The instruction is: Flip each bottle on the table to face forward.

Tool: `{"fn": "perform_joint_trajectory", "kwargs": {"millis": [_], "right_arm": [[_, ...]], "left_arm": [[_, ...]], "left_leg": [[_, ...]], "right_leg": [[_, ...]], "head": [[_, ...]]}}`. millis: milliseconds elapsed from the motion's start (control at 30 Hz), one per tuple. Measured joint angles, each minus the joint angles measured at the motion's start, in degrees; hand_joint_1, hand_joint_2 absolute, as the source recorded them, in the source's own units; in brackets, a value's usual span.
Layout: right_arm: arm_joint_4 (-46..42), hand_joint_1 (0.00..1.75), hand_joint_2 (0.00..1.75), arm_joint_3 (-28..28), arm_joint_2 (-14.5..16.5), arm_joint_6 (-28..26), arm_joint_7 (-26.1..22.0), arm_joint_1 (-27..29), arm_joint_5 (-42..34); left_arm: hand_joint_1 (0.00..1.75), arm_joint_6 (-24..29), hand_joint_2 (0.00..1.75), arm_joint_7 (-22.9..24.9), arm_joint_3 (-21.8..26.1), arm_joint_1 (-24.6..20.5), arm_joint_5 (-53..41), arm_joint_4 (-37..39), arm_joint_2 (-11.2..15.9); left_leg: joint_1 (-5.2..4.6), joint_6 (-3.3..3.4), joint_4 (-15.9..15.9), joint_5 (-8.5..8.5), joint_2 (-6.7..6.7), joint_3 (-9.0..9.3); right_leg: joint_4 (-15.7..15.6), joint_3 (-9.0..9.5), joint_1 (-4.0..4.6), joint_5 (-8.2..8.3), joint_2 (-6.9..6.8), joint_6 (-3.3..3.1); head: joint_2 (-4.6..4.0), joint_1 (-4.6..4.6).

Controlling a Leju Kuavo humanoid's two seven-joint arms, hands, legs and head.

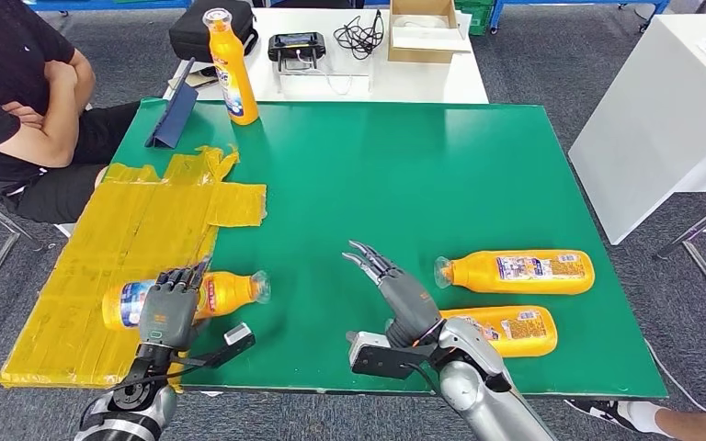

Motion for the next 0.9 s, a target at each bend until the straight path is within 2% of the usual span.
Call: {"fn": "perform_joint_trajectory", "kwargs": {"millis": [133, 433, 533, 633, 700, 767, 833, 900], "right_arm": [[-0.4, 0.0, 1.75, -0.6, 0.0, -0.1, -0.1, 0.7, 0.5], [-4.4, 0.0, 1.75, -3.1, -0.4, -1.1, -0.3, 5.3, 3.2], [-6.1, 0.0, 1.75, -3.7, -0.7, -1.3, -0.3, 6.9, 4.1], [-7.4, 0.0, 1.75, -4.3, -1.2, -1.6, -0.3, 7.9, 4.5], [-8.2, 0.0, 1.75, -4.7, -1.7, -1.7, -0.2, 8.5, 4.5], [-8.9, 0.0, 1.75, -5.0, -2.5, -1.5, 0.1, 9.0, 4.7], [-9.4, 0.0, 1.75, -5.2, -3.7, -0.9, 0.8, 9.5, 4.9], [-9.6, 0.0, 1.75, -5.6, -5.0, 0.0, 1.5, 9.8, 5.2]], "left_arm": [[0.0, -1.1, 1.75, 1.7, -2.0, -1.7, 0.0, 2.5, 1.0], [0.0, -7.5, 1.75, 6.7, -6.4, -4.8, 0.0, 6.9, 3.4], [0.0, -5.1, 1.75, 4.3, -6.2, -4.7, 2.2, 7.0, 3.6], [0.0, -2.6, 1.75, -1.7, -4.8, -3.5, 8.7, 5.7, 3.6], [0.0, -2.4, 0.87, -7.7, -3.5, -2.1, 16.0, 3.6, 3.3], [0.0, -4.4, 0.0, -15.6, -1.9, -0.3, 26.8, 0.8, 2.9], [0.0, -8.7, 0.0, -22.8, -0.2, 1.3, 38.4, -2.6, 2.1], [0.0, -13.8, 0.0, -27.3, 1.7, 2.3, 47.6, -5.8, 1.3]], "left_leg": [[0.0, 0.0, 0.0, 0.0, 0.0, 0.04], [0.0, -0.01, -0.1, 0.0, -0.28, 0.36], [0.02, -0.04, -0.1, 0.02, -0.22, 0.43], [0.04, -0.08, -0.1, 0.06, -0.21, 0.44], [0.04, -0.08, 0.0, 0.08, -0.22, 0.41], [0.03, -0.08, 0.0, 0.08, -0.22, 0.33], [0.01, -0.08, 0.0, 0.08, -0.22, 0.24], [-0.03, -0.07, 0.0, 0.08, -0.23, 0.17]], "right_leg": [[0.0, 0.08, -0.01, 0.0, 0.0, 0.0], [0.0, 0.48, -0.14, -0.01, -0.18, -0.01], [0.0, 0.52, -0.15, 0.0, -0.15, -0.03], [0.0, 0.5, -0.14, 0.01, -0.15, -0.03], [0.0, 0.42, -0.13, 0.0, -0.15, -0.03], [0.0, 0.31, -0.12, 0.0, -0.15, -0.03], [0.0, 0.24, -0.11, 0.0, -0.15, -0.03], [0.0, 0.21, -0.12, 0.0, -0.16, -0.02]], "head": [[0.0, 0.0], [0.0, 0.0], [0.0, -0.01], [0.0, -0.01], [0.0, -0.01], [0.0, 0.0], [0.0, 0.0], [0.0, 0.02]]}}
